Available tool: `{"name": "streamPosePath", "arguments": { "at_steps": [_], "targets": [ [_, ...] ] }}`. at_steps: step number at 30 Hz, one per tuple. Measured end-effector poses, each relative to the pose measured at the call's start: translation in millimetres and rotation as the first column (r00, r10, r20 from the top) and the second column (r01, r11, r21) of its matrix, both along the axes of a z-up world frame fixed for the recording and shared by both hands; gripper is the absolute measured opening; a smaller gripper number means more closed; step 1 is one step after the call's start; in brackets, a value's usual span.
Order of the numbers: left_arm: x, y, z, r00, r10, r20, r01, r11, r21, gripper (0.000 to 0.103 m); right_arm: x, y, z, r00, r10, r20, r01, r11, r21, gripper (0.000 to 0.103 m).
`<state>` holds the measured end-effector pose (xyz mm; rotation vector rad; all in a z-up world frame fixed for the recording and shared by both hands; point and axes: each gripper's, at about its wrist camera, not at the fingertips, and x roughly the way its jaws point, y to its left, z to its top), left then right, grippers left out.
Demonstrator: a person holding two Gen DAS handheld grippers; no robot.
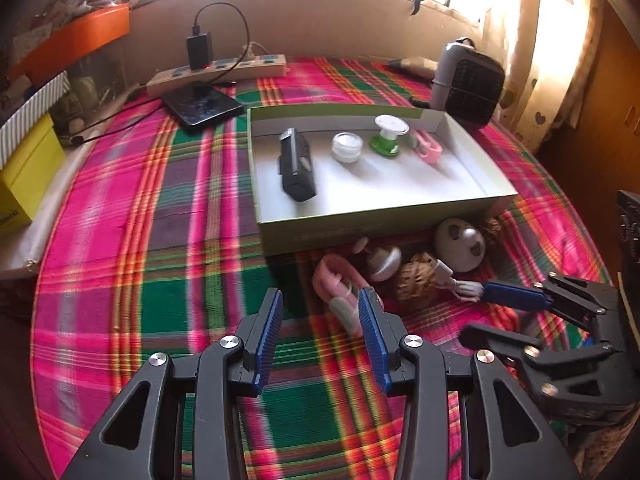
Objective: Organize objects
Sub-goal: 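Withdraw both tools from the box toward the remaining items in front of it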
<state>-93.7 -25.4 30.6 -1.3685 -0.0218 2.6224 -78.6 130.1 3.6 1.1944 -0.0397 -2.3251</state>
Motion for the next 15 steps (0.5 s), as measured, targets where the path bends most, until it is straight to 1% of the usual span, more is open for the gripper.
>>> {"name": "streamPosePath", "arguments": {
  "at_steps": [2, 5, 7, 8, 10, 12, 15],
  "targets": [
    [0, -1, -1, 1.000, -0.003, 0.004, 0.003, 1.000, 0.006, 0.038, 2, 0, 2, 1.000, 0.024, 0.006, -0.024, 1.000, -0.007, 0.049],
    [1, 1, 0, 1.000, -0.008, 0.002, 0.008, 1.000, 0.005, 0.038, 0, 1, 5, 0.999, -0.028, -0.030, 0.029, 0.999, 0.040, 0.049],
    [4, 1, 1, 1.000, -0.011, 0.000, 0.011, 1.000, 0.022, 0.038, -3, 0, 5, 0.999, -0.030, -0.033, 0.032, 0.998, 0.057, 0.049],
    [5, 1, 3, 1.000, -0.009, -0.002, 0.009, 0.999, 0.037, 0.038, -4, -2, 5, 0.999, -0.024, -0.042, 0.027, 0.997, 0.074, 0.049],
    [8, -2, 8, 1.000, -0.003, -0.012, 0.004, 0.996, 0.089, 0.038, -5, -10, 6, 0.997, -0.006, -0.073, 0.015, 0.992, 0.129, 0.049],
    [8, -2, 11, 1.000, -0.002, -0.018, 0.004, 0.993, 0.116, 0.038, -7, -16, 5, 0.996, 0.012, -0.090, 0.004, 0.985, 0.171, 0.049],
    [4, 4, 9, 1.000, 0.002, -0.013, -0.001, 0.996, 0.094, 0.038, -9, -19, 3, 0.996, 0.022, -0.087, -0.005, 0.981, 0.194, 0.049]
  ]
}}
